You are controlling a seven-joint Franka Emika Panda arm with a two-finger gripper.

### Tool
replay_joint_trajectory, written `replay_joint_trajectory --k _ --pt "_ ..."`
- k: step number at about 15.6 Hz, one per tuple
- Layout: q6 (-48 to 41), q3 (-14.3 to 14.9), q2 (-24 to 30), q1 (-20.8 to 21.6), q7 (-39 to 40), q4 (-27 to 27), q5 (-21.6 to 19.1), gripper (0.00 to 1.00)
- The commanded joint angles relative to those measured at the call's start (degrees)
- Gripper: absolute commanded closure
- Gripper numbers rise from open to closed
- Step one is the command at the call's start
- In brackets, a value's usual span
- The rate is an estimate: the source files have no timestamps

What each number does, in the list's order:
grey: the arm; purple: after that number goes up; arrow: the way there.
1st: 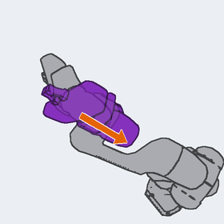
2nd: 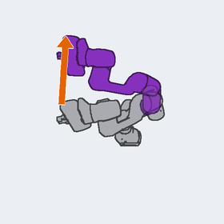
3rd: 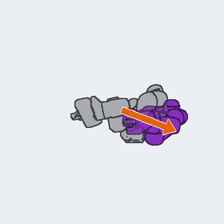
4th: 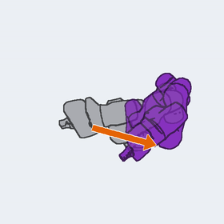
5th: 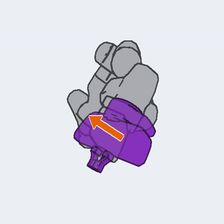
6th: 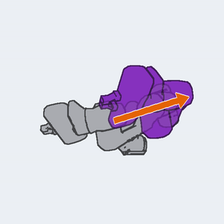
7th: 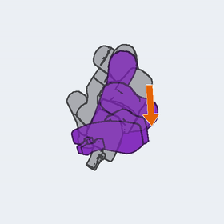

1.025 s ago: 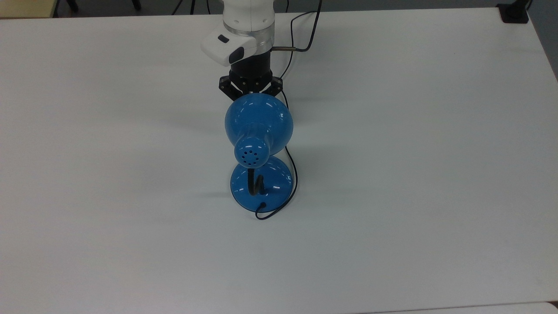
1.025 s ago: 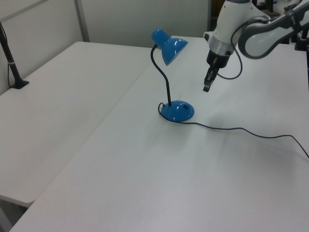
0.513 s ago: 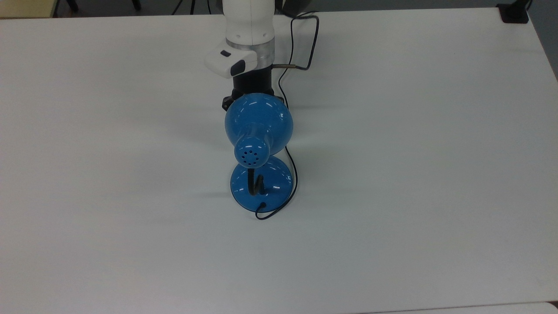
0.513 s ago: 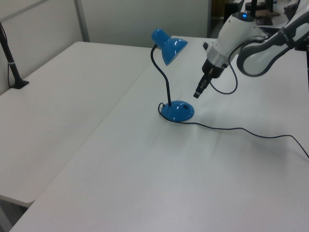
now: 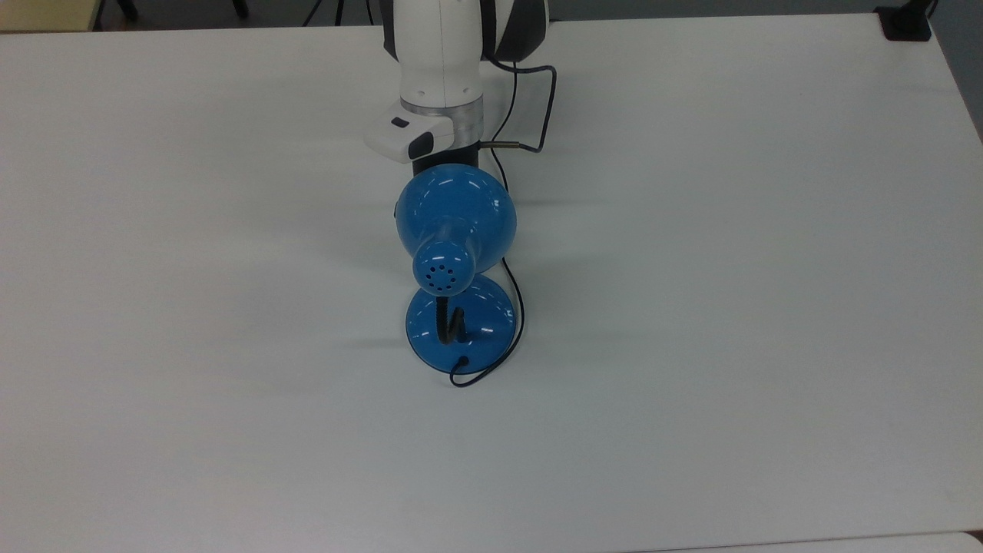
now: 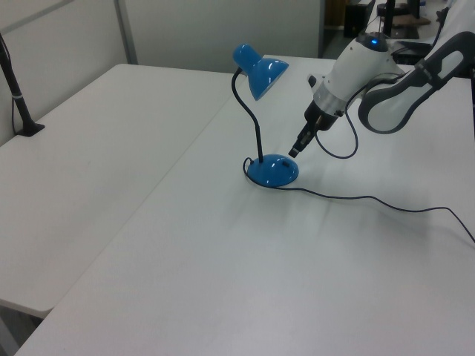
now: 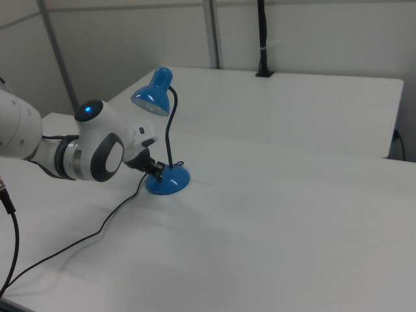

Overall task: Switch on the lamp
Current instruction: 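Position the gripper fingertips over the switch on the lamp base, then press down on the lamp base switch with the gripper fingertips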

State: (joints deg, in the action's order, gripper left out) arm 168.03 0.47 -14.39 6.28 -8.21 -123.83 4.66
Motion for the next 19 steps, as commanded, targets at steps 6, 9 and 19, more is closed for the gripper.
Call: replay_joint_trajectory --k 6,9,19 --pt "3.7 0.0 -2.4 0.1 0.1 1.8 1.3 1.00" --pt "4.4 -0.1 -3.0 0.1 0.1 1.9 1.3 1.00" --pt "4.6 -0.4 -4.9 -0.6 0.1 3.7 1.9 1.00"
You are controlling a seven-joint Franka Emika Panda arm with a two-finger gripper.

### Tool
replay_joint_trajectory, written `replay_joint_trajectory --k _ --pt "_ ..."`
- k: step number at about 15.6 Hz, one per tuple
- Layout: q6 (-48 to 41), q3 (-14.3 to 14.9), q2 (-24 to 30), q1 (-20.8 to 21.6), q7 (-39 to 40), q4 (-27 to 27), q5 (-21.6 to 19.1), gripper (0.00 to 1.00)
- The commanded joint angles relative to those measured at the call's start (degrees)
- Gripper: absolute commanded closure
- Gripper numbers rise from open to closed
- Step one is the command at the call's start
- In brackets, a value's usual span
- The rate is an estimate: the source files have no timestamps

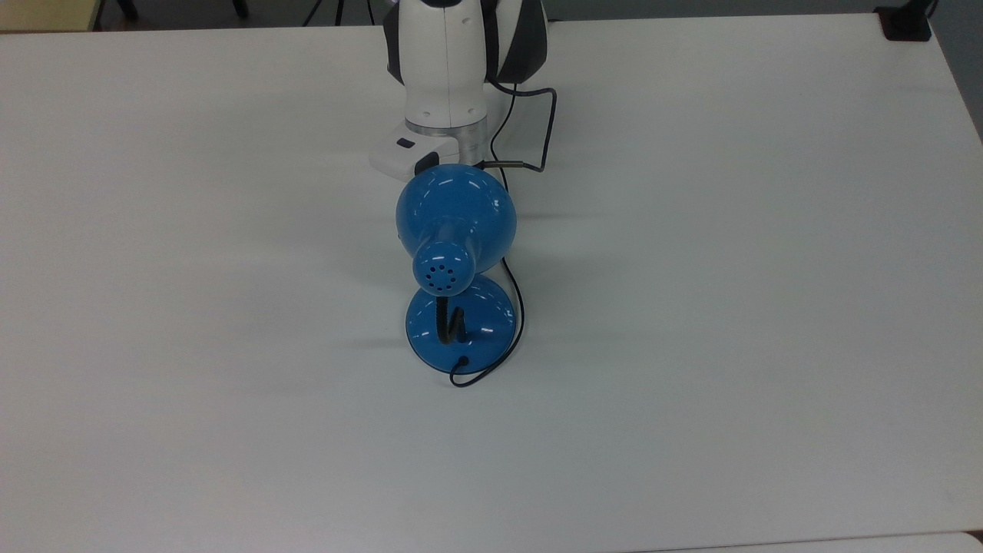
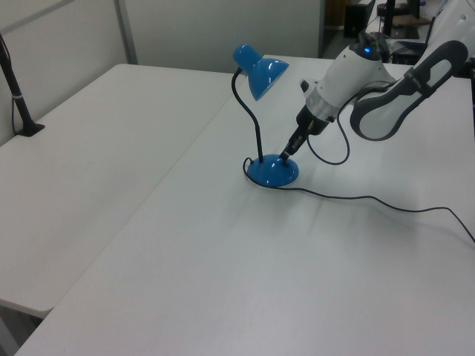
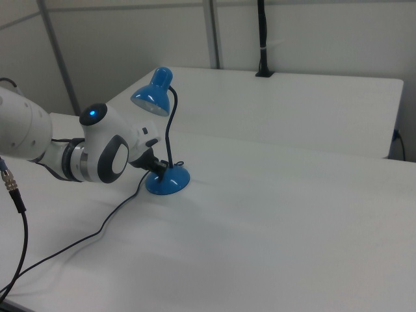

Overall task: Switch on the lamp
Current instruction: 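Press down on the lamp base switch with the gripper fingertips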

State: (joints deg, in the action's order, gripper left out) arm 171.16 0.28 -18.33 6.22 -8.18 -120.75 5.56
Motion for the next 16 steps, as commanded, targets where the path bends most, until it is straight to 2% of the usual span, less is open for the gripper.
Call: replay_joint_trajectory --k 1,8,16 --pt "1.5 -0.2 -1.4 -0.4 0.1 0.8 1.0 1.00" --pt "0.1 -0.4 0.9 -0.5 0.0 0.2 1.3 1.00" --pt "-5.3 -0.4 2.1 -0.3 0.7 0.2 1.4 1.00"
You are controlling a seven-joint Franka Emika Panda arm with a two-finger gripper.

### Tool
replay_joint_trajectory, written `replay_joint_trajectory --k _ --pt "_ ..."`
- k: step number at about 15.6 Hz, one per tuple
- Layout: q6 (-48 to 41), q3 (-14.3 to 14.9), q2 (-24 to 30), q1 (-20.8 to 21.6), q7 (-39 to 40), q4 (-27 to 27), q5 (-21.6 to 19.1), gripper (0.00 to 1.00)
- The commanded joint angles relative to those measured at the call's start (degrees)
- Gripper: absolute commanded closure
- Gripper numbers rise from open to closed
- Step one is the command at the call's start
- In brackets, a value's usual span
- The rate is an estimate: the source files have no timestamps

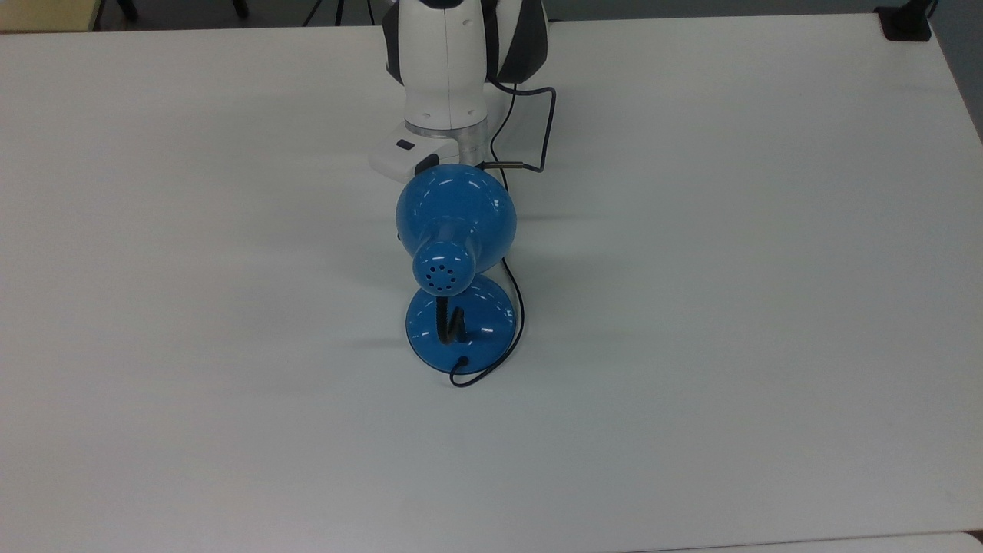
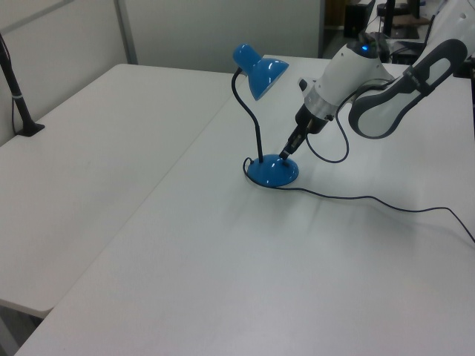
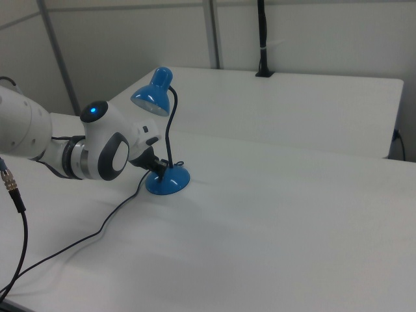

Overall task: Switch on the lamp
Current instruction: 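Press down on the lamp base switch with the gripper fingertips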

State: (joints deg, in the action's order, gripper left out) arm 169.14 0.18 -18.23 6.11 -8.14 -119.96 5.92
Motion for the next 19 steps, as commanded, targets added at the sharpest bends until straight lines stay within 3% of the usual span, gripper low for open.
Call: replay_joint_trajectory --k 1,19 --pt "-4.0 -0.3 2.1 -0.1 0.8 -0.6 0.9 1.00" --pt "-4.3 -0.5 -2.2 -0.3 1.2 2.9 1.4 1.00"
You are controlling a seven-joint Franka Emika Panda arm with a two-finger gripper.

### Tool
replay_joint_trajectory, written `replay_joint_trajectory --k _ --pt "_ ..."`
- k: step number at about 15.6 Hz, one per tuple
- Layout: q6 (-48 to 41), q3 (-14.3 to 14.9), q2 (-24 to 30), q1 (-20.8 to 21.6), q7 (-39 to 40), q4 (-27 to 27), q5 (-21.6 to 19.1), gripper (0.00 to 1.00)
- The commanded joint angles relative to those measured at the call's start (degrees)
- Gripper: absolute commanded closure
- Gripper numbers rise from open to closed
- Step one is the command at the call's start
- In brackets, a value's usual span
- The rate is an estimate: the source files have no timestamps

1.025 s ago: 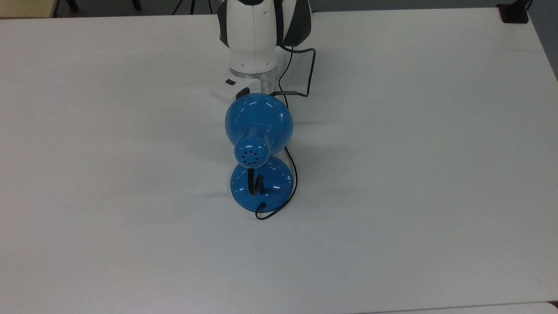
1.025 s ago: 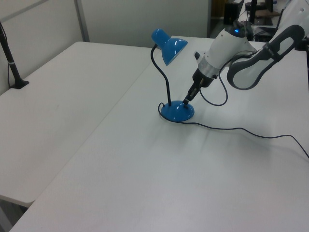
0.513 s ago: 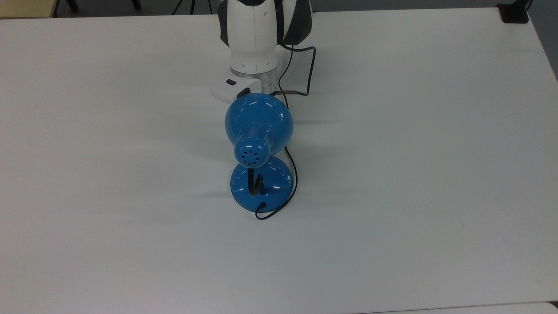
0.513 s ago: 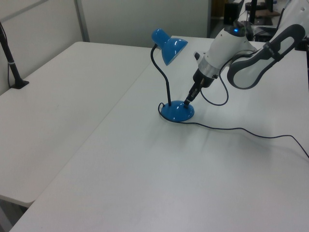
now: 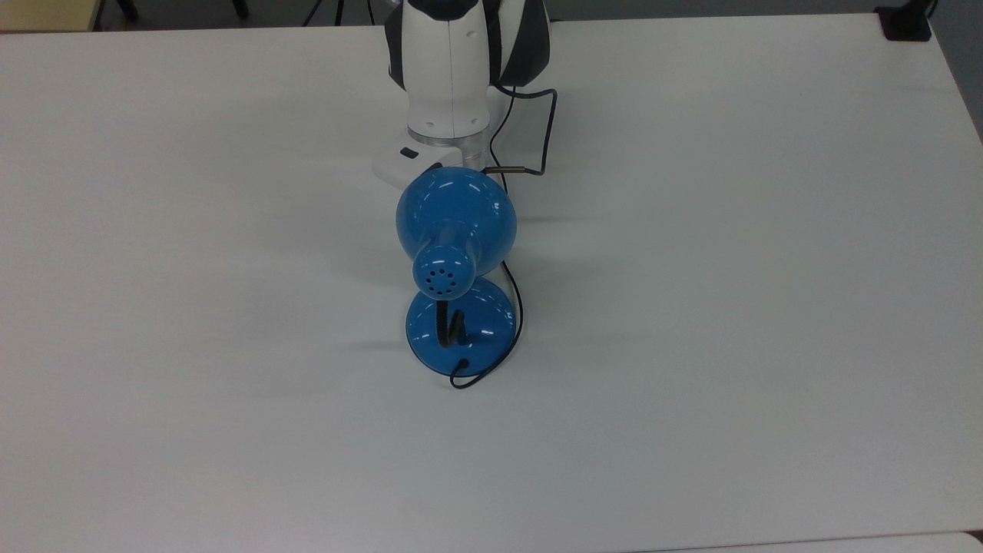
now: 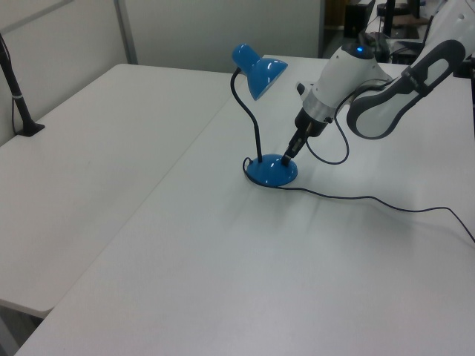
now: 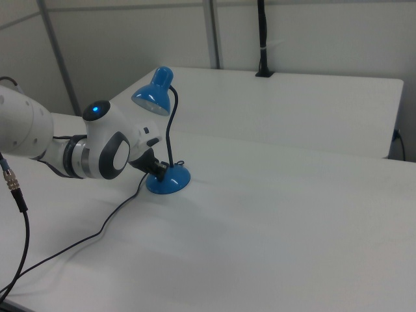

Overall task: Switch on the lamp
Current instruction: 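Press down on the lamp base switch with the gripper fingertips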

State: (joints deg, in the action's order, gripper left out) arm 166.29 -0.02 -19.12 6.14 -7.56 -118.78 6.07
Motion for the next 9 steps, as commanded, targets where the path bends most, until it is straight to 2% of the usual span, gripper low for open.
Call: replay_joint_trajectory --k 1,9 --pt "-1.4 -0.3 -1.4 -0.4 0.7 1.7 1.7 1.00" --pt "-1.9 -0.3 -0.7 -0.3 0.8 1.7 1.8 1.00"
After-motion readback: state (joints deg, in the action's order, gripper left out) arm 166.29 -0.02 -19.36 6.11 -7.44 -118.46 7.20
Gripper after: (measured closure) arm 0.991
